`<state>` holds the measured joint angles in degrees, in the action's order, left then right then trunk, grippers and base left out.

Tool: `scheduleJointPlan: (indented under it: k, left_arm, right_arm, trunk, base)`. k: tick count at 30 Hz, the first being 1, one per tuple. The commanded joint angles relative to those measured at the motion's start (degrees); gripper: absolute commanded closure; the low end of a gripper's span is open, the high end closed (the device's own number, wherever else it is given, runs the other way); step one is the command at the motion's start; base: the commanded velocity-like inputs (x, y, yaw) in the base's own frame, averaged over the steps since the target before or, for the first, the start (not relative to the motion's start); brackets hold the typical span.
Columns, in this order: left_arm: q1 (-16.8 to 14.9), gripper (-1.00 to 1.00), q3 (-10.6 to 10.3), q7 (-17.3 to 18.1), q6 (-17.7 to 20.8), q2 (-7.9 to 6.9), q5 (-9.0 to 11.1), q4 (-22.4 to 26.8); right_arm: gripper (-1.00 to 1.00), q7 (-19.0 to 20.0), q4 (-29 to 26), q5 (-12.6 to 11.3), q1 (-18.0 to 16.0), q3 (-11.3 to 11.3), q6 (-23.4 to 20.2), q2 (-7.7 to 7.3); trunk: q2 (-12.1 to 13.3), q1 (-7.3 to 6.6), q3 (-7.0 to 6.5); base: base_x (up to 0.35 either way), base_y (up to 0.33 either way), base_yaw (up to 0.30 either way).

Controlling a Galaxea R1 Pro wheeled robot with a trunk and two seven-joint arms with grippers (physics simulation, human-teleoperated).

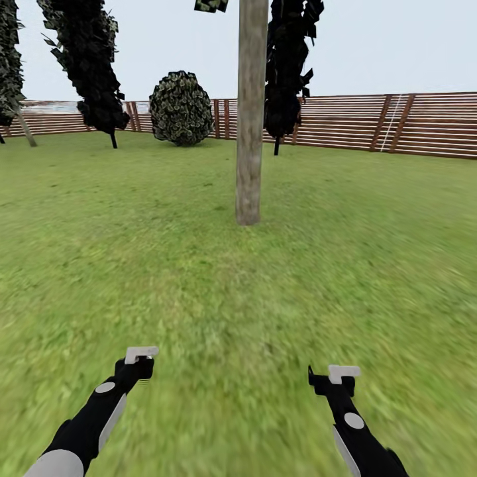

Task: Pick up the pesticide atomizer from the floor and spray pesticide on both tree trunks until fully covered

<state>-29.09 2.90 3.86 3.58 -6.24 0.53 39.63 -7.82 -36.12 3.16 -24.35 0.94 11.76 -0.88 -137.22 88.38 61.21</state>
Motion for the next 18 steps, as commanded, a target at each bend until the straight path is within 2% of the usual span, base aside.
scheduleJointPlan:
  k: [1,18]
  left_arm:
    - [0.0,1.0,0.0,0.0,0.0,0.01,0.0,0.0]
    - [0.0,1.0,0.0,0.0,0.0,0.0,0.0,0.0]
  right_arm:
    - [-1.0,0.0,0.0,0.0,0.0,0.0,0.0,0.0]
    - [-1.0,0.0,0.0,0.0,0.0,-0.1,0.0,0.0]
  trunk:
    - [0.0,0.0,0.0]
    - [0.0,0.0,0.0]
  base:
    - [0.339,0.0,0.0]
    - [0.339,0.0,0.0]
